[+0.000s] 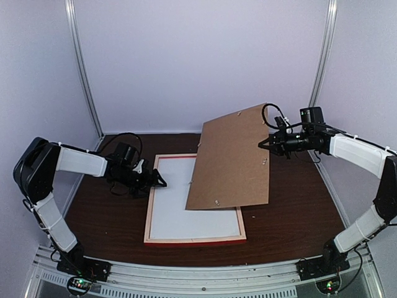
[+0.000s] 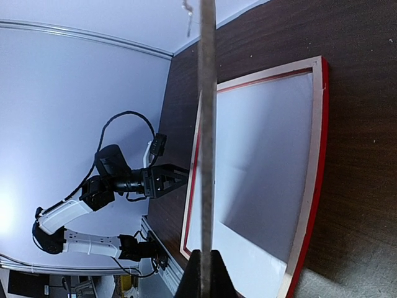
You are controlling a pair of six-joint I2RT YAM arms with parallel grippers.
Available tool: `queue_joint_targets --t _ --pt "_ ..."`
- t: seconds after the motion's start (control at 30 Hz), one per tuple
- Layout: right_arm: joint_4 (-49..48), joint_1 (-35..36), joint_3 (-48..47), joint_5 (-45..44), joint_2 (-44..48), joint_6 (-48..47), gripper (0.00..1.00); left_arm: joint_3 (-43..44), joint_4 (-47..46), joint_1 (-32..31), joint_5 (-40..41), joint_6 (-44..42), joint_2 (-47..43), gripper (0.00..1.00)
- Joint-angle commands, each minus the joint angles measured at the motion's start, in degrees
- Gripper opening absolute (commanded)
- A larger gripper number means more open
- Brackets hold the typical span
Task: Put the photo into the frame
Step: Move the frame body to the center of the board.
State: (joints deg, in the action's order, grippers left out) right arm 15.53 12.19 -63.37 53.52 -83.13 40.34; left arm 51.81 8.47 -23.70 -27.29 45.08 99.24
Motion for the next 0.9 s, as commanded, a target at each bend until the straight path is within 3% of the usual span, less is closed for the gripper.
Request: queue_joint_targets --t 0.0,0.27,0.47,0.87 --pt "-7.0 2.3 -1.6 3.3 0.7 3.0 0.0 3.0 3.3 0.2 1.2 -3.0 -2.6 0.97" --pt "-15.4 6.8 -1.2 5.8 -2.9 10.2 0.0 7.0 15.1 3.4 14.5 -11.9 -12.0 0.98" --pt "-22.1 10.7 -2.5 7.9 -8.5 14.4 0.0 6.3 16.7 6.8 16.0 -13.6 -17.1 0.98" --pt "-34.0 13.9 -3.1 9.3 -18.4 22.2 0.0 5.1 16.8 7.9 15.5 -14.3 -18.0 0.98"
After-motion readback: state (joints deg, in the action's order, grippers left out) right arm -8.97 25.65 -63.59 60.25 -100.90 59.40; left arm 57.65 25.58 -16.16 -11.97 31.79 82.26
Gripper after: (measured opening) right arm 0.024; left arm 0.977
